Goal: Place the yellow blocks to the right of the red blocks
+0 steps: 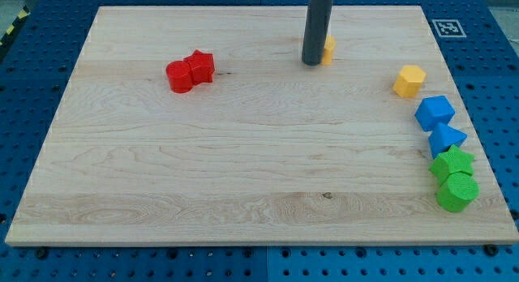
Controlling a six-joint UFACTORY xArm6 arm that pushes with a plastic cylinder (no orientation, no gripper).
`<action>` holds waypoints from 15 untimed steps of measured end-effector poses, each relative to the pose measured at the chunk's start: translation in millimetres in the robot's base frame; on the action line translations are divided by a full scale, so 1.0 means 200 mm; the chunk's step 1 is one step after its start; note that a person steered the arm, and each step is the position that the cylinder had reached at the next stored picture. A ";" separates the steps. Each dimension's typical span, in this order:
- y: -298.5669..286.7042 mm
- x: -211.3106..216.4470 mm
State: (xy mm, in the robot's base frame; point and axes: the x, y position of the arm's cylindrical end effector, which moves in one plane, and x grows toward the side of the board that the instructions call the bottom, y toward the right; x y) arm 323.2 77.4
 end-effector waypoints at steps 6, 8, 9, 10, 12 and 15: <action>0.29 -0.29; 0.32 -0.11; 0.42 -0.02; 0.46 0.03; 0.46 0.15; 0.63 0.16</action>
State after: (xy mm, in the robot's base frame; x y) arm 354.2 203.5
